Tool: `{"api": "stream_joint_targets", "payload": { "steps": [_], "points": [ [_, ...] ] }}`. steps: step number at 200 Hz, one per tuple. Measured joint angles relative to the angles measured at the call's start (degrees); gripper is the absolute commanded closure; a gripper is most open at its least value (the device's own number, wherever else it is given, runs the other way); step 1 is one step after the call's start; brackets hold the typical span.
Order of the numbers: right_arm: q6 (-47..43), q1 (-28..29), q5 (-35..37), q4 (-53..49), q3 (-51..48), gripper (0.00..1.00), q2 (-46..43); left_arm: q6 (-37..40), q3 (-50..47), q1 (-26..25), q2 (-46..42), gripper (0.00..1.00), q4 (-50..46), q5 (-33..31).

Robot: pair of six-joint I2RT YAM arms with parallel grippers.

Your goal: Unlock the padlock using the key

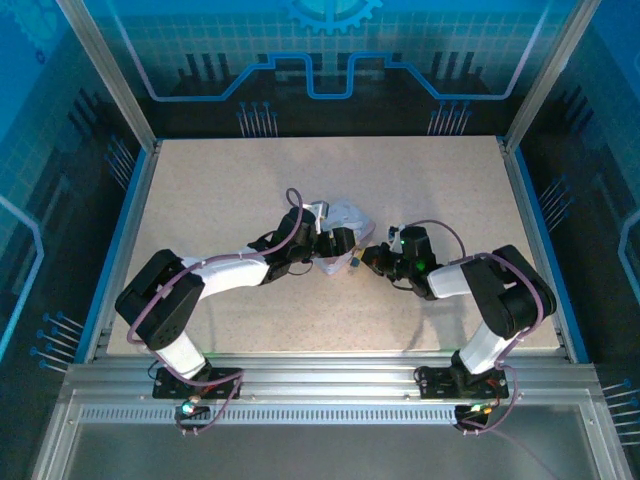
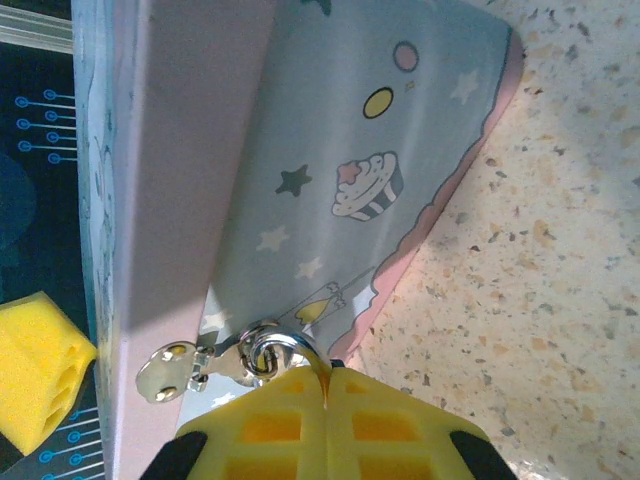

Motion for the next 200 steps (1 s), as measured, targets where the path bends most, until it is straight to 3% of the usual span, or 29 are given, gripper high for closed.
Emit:
{"api": "stream_joint_targets", "payload": {
  "steps": [200],
  "points": [
    [3.2,1.1,6.8,-3.3,-0.1,1.00,-3.8,0.1,-1.3,0.0,-1.0,0.23,0.5,-0.8]
  ]
}}
